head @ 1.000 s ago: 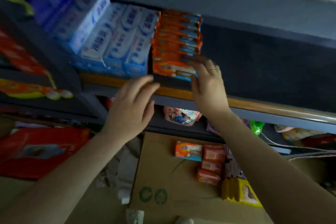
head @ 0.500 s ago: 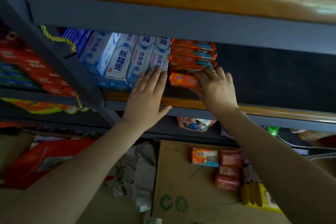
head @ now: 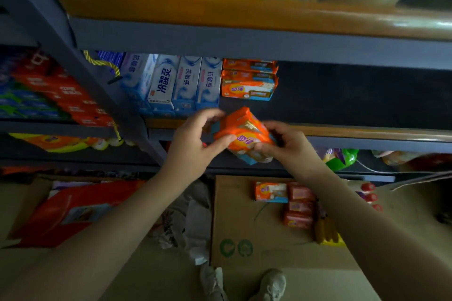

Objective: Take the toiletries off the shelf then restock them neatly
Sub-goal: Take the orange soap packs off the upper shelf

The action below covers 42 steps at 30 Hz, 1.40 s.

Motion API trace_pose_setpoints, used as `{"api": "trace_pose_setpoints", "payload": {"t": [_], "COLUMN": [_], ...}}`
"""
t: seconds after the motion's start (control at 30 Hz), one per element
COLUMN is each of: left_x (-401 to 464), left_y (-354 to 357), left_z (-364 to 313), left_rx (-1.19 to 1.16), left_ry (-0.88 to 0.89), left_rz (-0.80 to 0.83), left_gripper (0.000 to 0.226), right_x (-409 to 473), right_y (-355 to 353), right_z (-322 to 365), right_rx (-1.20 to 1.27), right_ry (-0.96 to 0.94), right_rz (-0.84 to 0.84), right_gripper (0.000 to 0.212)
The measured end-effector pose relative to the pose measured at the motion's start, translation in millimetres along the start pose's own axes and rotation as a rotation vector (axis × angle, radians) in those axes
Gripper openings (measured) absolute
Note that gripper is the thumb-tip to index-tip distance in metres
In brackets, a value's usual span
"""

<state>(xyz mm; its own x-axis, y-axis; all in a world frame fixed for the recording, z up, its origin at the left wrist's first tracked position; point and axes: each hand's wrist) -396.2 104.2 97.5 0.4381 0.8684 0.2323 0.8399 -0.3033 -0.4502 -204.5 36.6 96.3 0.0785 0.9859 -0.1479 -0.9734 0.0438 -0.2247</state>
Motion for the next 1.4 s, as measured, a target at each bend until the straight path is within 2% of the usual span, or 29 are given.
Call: {"api": "trace_pose_setpoints", "payload": {"t": [0.13,0.23,0.3,0.37,0.43,0.57,0.63,0.67,0.77,0.83,0.9,0.97,1.1,1.17,1.23,1.4], "left_x": [-9,-11,-16,-25,-32,-42,-45,-46,-45,-46,-45,-43,-41,-43,-44,-44], "left_y": [-12,-19,-21,-19,-14,-1,4,6,11,14,17,17,16,13,13,25], "left_z": [-5,-9,-10,-9,-6,-5,-6,-6,-10,-15,-19,-20,-22,-18,-13,-10], "left_rx": [0.044,0.076,-0.083,-0.314,-0.436,-0.575,-0.749,-0.863,-1.028,-1.037,-1.050,-1.037,-0.913,-0.865,-0.861,-0.842], "left_ry": [-0.012,0.011,-0.140,-0.341,-0.442,-0.549,-0.711,-0.816,-1.095,-1.177,-1.217,-1.239,-1.224,-1.203,-1.181,-1.166], "left_rz": [0.129,0.189,0.231,0.241,0.205,0.110,0.061,0.040,0.085,0.153,0.159,0.164,0.357,0.498,0.567,0.548], "left_gripper": [0.053,0.046,0.033,0.027,0.025,0.016,0.014,0.020,0.040,0.031,0.022,0.026,0.043,0.058,0.068,0.057], "right_x": [-14,-23,-30,-38,-45,-55,-58,-59,-58,-57,-59,-64,-67,-70,-73,-80], "right_y": [7,9,9,6,2,-7,-11,-14,-19,-23,-26,-27,-19,-16,-16,-13], "right_z": [2,9,13,17,19,16,16,18,25,32,36,36,30,27,24,-1], "right_rx": [-0.018,-0.162,-0.199,-0.101,-0.005,0.091,0.200,0.263,0.371,0.256,0.128,0.050,-0.120,-0.134,-0.135,-0.024], "right_ry": [0.020,-0.032,-0.074,-0.028,0.031,0.070,0.092,0.095,0.082,0.036,-0.054,-0.066,0.016,0.059,0.156,0.364], "right_rz": [0.040,0.000,-0.081,-0.133,-0.094,0.009,0.056,0.094,0.164,0.184,0.221,0.227,0.032,-0.051,-0.131,-0.208], "right_gripper": [0.034,0.034,0.029,0.019,0.015,0.023,0.032,0.040,0.049,0.053,0.062,0.065,0.036,0.030,0.033,0.035]}}
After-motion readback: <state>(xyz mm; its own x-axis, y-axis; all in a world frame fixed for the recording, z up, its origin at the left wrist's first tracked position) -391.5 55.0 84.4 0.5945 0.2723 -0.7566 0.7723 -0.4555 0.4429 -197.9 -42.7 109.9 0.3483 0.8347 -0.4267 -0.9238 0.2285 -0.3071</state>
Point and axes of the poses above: each hand's wrist, its own x-axis towards the middle knuckle, its own y-axis out of the palm, z = x × y, and after that the axes turned 2 degrees about -x, right-handed
